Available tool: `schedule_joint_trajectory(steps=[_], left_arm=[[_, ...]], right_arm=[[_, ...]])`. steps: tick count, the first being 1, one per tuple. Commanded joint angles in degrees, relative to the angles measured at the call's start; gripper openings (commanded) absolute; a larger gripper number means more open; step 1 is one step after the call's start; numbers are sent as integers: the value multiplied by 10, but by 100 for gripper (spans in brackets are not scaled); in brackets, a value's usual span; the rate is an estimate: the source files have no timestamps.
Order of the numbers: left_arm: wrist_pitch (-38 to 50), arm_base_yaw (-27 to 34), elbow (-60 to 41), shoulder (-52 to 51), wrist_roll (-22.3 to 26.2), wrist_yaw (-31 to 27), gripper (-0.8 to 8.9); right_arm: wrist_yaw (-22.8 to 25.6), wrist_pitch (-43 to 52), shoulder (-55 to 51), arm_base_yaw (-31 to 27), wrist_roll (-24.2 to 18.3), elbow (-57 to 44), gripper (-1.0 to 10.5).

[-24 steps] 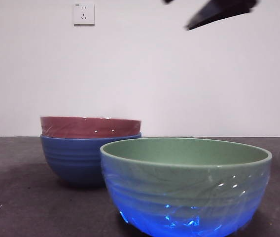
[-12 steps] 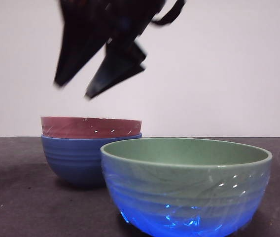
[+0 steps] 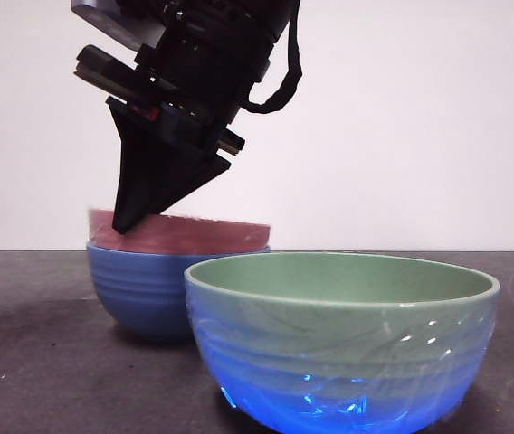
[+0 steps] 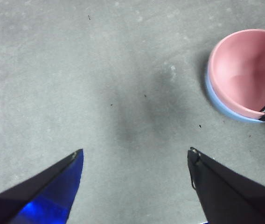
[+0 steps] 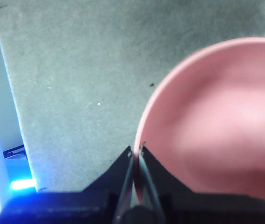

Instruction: Pick up the green bowl on the top,put the green bowl on the left,pick up the red bowl in the middle,put the red bowl on the right

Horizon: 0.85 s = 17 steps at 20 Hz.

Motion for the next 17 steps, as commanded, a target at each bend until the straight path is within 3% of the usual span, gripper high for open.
schedule_joint_trajectory(steps=[1,6,11,14,17], left_arm=[[0,2,-3,-1,-6,0,376],[23,2,-3,0,-6,0,375],[73,2,-3,2,4,0,373],[90,2,-3,3,14,0,373],[95,2,-3,3,14,0,373]], right_arm=[[-2,10,-9,2,-2,0,-12],[2,43,-85,3,-1,0,-12],[155,31,-205,-17,0,0,-12],[237,-26,-259,-69,23,0,-12],[233,-125,-265,-148,82,-5,-13]])
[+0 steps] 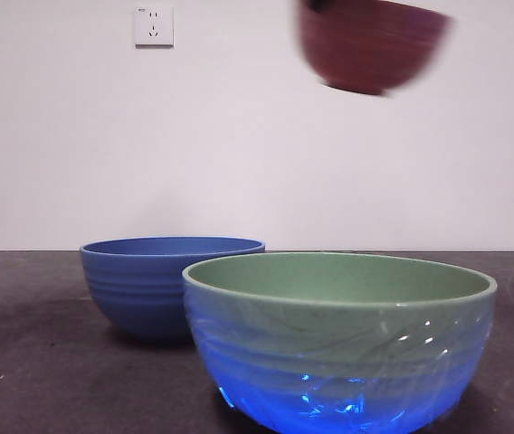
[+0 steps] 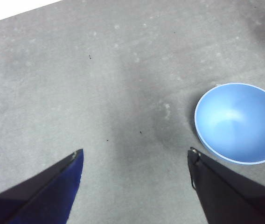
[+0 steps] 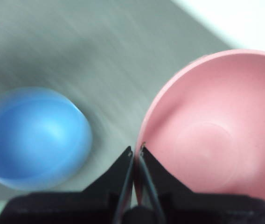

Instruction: Pick up the green bowl on the top,put the green bowl on the left,pick up the red bowl in the middle,put the red bowl on the right

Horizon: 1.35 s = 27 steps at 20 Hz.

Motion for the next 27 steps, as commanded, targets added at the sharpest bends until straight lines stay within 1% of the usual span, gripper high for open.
schedule_joint_trajectory(steps=[1,2,4,5,7,10,12,15,17,19,20,24,25,27], left_arm=[[11,2,-3,-1,7,-1,373],[14,2,-3,-1,7,0,373],[21,2,-3,0,7,0,373],[21,2,-3,3,7,0,373],[21,2,-3,10,7,3,373],[22,2,-3,19,7,29,373],[21,2,-3,24,7,29,373],[20,2,-3,26,7,29,373],[21,2,-3,26,7,29,373],[23,2,-3,26,7,29,373],[26,2,-3,26,7,29,373],[36,2,-3,29,9,29,371],[42,2,-3,33,17,31,356],[58,2,-3,38,34,54,217]], right_arm=[[-2,-42,11,-47,48,-19,-12],[-22,-35,11,-60,52,-42,-13],[-79,14,18,-64,73,-89,-12],[-90,44,22,-64,77,-111,-13],[-96,90,49,-60,82,-131,-13],[-134,145,117,-52,87,-131,-12],[-136,170,161,-50,87,-131,-12],[-136,179,201,-43,87,-131,-10],[-136,179,205,-39,87,-131,41],[-136,181,201,-34,93,-131,212],[-135,179,196,-34,96,-131,249],[-135,176,138,-34,96,-131,251],[-135,174,111,-34,96,-131,249],[-134,172,46,-34,95,-131,248]])
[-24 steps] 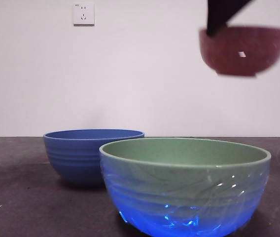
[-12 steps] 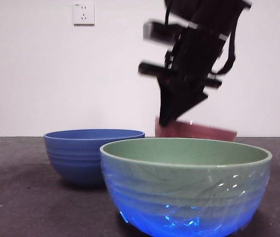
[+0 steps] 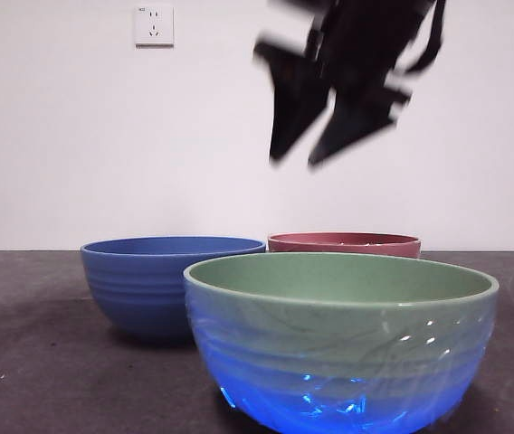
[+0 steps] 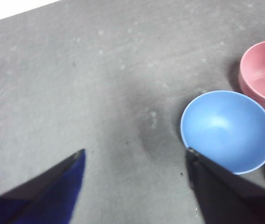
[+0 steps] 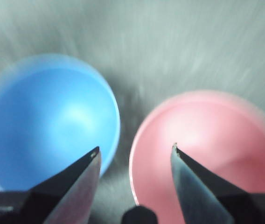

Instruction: Pick up the green bowl on the top,put the green bowl on the left,pick up the red bowl in the middle,put the red bowl on the right

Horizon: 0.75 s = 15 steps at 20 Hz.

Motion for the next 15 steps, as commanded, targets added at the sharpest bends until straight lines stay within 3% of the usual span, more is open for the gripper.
schedule_joint_trajectory(steps=[1,3,5,8,13,15], left_arm=[[29,2,-4,5,34,35,154],[60,2,-8,7,57,53,-11],[98,2,-24,3,66,53,-10],[161,2,-88,-27,66,52,-10],[294,2,-266,-144,47,53,-9],[330,2,-326,-194,46,52,-9]], right_arm=[[1,-2,-77,0,2,-2,247],[3,-16,-144,-6,-2,-2,136],[6,-34,-198,-19,-2,-3,-23],[53,-27,-283,-33,1,-37,-17],[159,60,-443,-34,26,-208,-17],[166,108,-503,-33,31,-280,-17]])
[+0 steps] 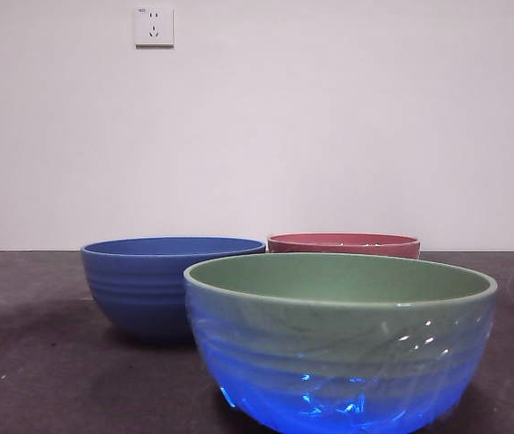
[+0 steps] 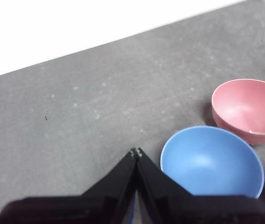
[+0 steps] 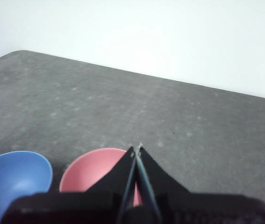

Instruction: Pick up the green bowl on the top,put the green bowl on the left,pick up the red bowl in the middle,put the red bowl on the right

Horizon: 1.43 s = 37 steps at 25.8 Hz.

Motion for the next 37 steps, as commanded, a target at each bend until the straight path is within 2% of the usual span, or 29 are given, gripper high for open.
schedule_joint_trajectory(steps=[1,5,10,23,26,31,35,37], left_arm=[[31,2,-53,-43,-7,0,-9],[36,2,-75,-71,-7,-2,-9],[17,2,-75,-70,-7,-3,-8],[2,0,-76,-73,-7,0,-7],[-27,11,-76,-118,2,-3,-3],[-37,82,-85,-210,-18,0,-3],[21,174,-129,-265,-18,-1,-3],[59,210,-169,-284,-18,16,-3]], right_arm=[[2,42,-51,2,16,-66,-17],[10,46,-84,1,32,-94,-16],[68,45,-86,1,33,-94,-16],[66,42,-86,1,33,-94,-16],[66,42,-86,1,33,-94,-16],[66,42,-86,1,33,-94,-16],[66,42,-86,1,33,-94,-16],[66,42,-86,1,33,-94,-16]])
